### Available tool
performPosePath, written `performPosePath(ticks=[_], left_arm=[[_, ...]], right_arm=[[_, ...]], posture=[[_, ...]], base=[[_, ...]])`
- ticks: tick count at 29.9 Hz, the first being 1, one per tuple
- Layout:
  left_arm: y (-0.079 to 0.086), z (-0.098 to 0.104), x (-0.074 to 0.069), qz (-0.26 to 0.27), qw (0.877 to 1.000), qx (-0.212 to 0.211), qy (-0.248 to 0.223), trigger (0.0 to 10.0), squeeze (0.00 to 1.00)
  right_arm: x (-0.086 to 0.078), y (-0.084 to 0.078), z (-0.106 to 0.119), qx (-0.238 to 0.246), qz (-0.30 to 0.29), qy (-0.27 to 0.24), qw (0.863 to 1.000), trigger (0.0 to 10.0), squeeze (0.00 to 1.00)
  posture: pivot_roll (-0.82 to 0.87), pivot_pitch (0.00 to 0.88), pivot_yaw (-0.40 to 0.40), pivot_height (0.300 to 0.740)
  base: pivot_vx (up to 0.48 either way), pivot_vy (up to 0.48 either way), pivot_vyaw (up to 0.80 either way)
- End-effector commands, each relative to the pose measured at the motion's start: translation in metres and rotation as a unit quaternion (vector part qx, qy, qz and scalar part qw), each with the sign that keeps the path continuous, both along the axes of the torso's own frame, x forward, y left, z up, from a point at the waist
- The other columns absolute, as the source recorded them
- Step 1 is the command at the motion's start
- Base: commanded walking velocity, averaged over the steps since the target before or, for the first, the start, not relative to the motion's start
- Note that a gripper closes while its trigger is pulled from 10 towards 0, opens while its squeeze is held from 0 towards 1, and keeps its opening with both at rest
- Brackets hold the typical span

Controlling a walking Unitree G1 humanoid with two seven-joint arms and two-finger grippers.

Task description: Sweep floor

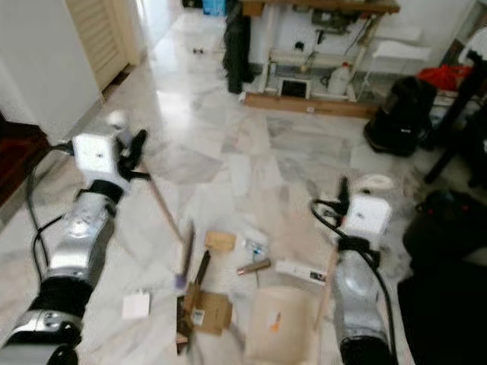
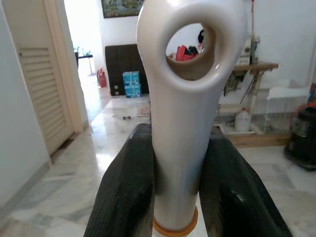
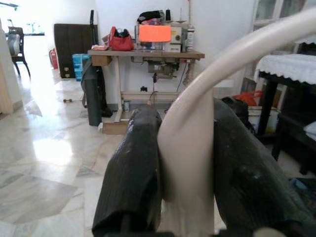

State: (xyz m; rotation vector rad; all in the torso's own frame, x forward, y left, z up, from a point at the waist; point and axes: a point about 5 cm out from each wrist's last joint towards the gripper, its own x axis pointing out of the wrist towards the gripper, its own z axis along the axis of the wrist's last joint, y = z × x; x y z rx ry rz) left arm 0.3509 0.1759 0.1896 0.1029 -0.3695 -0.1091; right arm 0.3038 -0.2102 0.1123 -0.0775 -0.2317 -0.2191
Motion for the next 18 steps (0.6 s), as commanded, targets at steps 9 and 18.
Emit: performPosePath(ticks=[9,18], left_arm=[[-0.006,0.007,-0.001,-0.024,1.0,0.004,-0.012,10.0,0.0],[-0.006,0.006,-0.002,-0.032,0.999,0.009,-0.009,10.0,0.0]], right_arm=[[0.001,-0.009,-0.015,-0.001,-0.032,0.021,0.999,10.0,0.0],[0.0,-0.015,-0.034,0.019,-0.065,0.056,0.996,10.0,0.0]], posture=[[0.06,0.056,0.008,0.74],[0.07,0.071,0.013,0.74]], base=[[0.0,0.0,0.0],[0.0,0.0,0.0]])
